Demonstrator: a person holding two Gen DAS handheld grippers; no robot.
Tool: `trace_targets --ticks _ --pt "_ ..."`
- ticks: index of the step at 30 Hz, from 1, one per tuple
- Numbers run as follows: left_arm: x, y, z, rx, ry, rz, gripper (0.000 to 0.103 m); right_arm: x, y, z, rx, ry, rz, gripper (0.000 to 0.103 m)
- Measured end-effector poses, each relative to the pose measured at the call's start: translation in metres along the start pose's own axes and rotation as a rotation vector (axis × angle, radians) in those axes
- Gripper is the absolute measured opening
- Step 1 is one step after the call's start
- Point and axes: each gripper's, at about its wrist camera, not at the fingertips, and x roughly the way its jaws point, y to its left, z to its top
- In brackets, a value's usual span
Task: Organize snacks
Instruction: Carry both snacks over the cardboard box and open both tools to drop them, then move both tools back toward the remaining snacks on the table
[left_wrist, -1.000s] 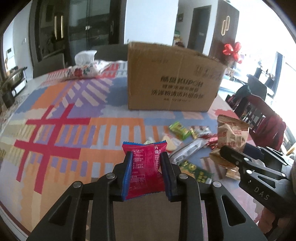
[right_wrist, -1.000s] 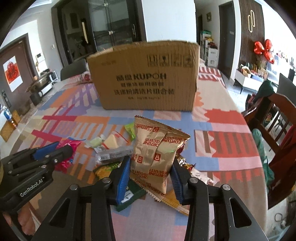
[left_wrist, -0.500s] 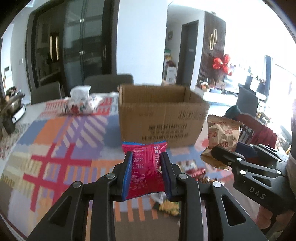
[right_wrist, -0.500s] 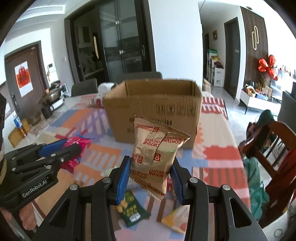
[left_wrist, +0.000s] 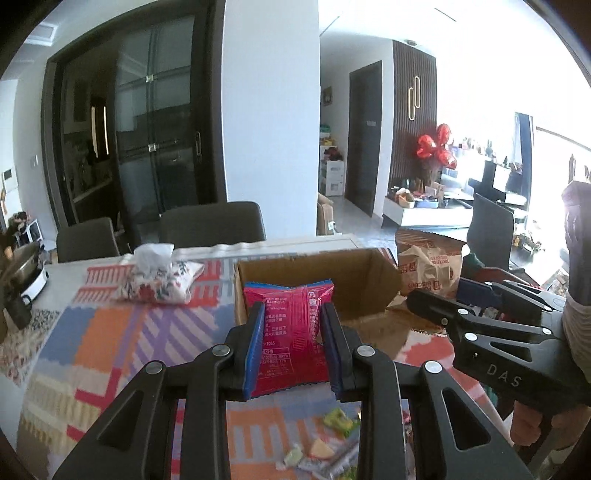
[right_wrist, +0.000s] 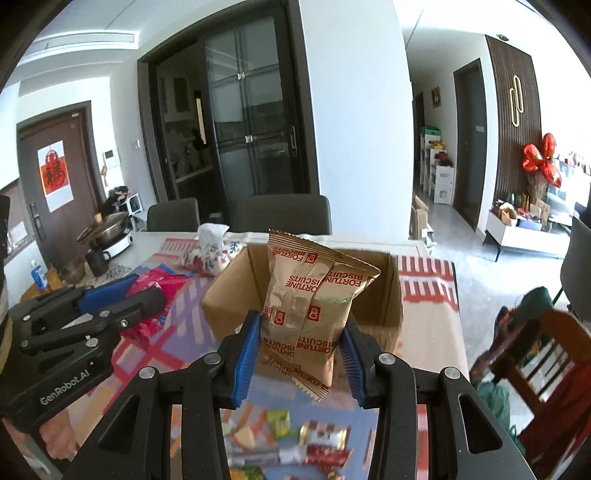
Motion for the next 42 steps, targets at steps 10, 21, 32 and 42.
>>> trace_targets --ticks 10,21,32,42 --pt "0.051 0.012 0.036 -0.012 0.055 -0.041 0.03 0.04 -0.01 0.043 -0.011 0.035 -0.001 0.043" --pt "0.124 0.018 0.037 -0.07 0.22 -0.072 0.031 0.093 -0.031 0.047 0.016 0.145 -0.008 0.043" --pt "0.094 0.015 0.026 -0.02 0.175 -0.006 0.064 0.088 -0.038 0.029 0.038 0.152 -0.049 0.06" --pt "0.017 -0.001 0.004 0.024 0.041 0.013 0.079 0.015 -0.015 0.005 0.001 0.036 -0.092 0.068"
